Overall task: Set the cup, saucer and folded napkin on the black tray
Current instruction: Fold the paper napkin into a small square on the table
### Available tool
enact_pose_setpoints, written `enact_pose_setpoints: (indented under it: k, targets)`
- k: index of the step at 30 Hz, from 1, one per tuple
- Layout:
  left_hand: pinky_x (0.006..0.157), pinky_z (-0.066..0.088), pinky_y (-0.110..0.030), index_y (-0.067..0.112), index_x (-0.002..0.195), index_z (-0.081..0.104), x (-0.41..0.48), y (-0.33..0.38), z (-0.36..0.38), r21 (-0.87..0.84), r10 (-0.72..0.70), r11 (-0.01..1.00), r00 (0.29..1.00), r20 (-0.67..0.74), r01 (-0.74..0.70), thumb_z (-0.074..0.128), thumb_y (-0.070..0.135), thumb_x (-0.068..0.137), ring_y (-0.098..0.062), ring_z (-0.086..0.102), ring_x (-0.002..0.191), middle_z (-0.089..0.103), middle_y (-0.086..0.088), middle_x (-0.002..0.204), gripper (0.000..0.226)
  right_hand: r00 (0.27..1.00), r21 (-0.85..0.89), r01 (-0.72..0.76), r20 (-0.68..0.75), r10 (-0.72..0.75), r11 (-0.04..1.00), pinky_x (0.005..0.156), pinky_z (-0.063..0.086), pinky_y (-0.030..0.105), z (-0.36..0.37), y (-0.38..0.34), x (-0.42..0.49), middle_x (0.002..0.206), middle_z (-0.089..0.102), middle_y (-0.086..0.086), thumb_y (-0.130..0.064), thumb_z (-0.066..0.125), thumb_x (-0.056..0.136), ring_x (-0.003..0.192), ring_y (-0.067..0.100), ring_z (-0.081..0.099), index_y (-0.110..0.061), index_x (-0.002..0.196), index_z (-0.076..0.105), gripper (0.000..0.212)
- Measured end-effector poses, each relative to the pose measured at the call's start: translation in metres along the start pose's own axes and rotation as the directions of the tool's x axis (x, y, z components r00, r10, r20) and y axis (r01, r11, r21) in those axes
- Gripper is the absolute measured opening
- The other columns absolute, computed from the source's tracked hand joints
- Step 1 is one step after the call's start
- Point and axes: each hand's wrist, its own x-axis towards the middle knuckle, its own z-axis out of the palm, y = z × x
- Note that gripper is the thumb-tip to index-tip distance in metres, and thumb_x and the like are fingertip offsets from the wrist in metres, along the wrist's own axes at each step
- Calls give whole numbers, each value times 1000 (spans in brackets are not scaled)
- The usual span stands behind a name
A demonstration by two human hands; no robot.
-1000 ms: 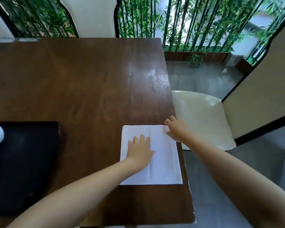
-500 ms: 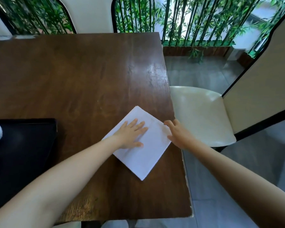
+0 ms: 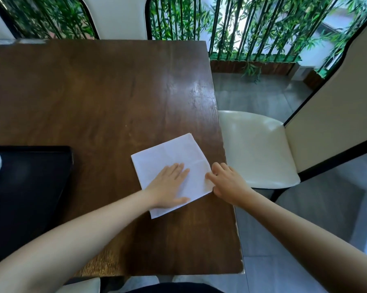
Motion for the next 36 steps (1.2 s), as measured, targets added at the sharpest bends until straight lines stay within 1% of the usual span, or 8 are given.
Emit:
enact_pose_setpoints:
  k: [4, 8, 13, 17, 21, 26, 31, 36]
  targets:
    - [114, -13, -38, 18, 148, -9, -18, 7, 17, 34, -36, 999, 997, -70, 38, 30, 67, 85, -24, -18, 144, -16, -6, 158, 89, 990, 37, 65, -131, -60, 997, 82, 49, 36, -2, 1, -1, 105, 56, 9, -17, 56, 84, 93, 30, 52, -12, 97, 65, 17]
    - [114, -8, -33, 20, 149, 4, -36, 10, 24, -33, -33, 999, 988, -154, 28, 33, 61, 87, -22, -6, 146, -3, -2, 159, 79, 966, 353, 85, -258, 10, 932, 81, 47, 32, -10, 7, 4, 104, 63, 9, -15, 64, 84, 99, 27, 55, -12, 88, 71, 9]
    - [99, 43, -32, 10, 119, 62, -68, -2, 25, -315, -162, 949, 863, -478, 4, 61, 15, 86, -24, 60, 114, 65, -7, 121, 34, 981, 632, -32, -127, 144, 774, 86, 46, 31, -25, 14, 27, 96, 69, 0, -24, 60, 88, 95, 16, 58, -13, 90, 71, 16]
    - [72, 50, -27, 12, 90, 70, -82, -21, 15, -689, -451, 720, 809, -377, 81, 61, 20, 89, -10, 65, 80, 72, -1, 86, 13, 969, 771, -111, -56, 241, 627, 71, 47, 22, -28, 12, 42, 82, 67, -2, -29, 58, 90, 79, 8, 59, -13, 85, 68, 20]
    - [64, 45, -10, 28, 85, 65, -72, -42, 2, -891, -641, 453, 711, -291, 43, 61, 28, 88, 2, 60, 80, 67, 12, 84, 4, 939, 835, -120, -81, 335, 538, 54, 35, 9, -29, 5, 66, 66, 52, -1, -32, 54, 92, 59, 4, 45, -10, 75, 57, 27]
    - [66, 44, -28, 22, 87, 60, -36, -59, -12, -955, -843, 297, 476, -251, 22, 59, 27, 89, -12, 57, 78, 62, 6, 83, 5, 875, 846, -170, -106, 472, 505, 56, 33, 18, -24, -8, 106, 72, 52, -2, -32, 48, 95, 64, 7, 44, -14, 83, 53, 22]
    - [74, 37, -23, 19, 98, 58, -7, -71, -15, -951, -898, 292, 371, -236, 103, 53, 20, 91, -12, 53, 87, 60, 8, 94, 9, 806, 828, -260, -97, 584, 496, 68, 38, 25, -7, -21, 135, 87, 58, -6, -30, 44, 96, 78, 12, 54, -13, 103, 56, 21]
    - [78, 37, -23, 10, 103, 61, 3, -81, -8, -867, -870, 426, 380, -314, 259, 51, 11, 90, -20, 56, 92, 59, -7, 105, 17, 744, 733, -351, -158, 649, 582, 69, 36, 27, 10, -28, 146, 89, 55, -8, -26, 40, 96, 76, 12, 51, -14, 104, 54, 20]
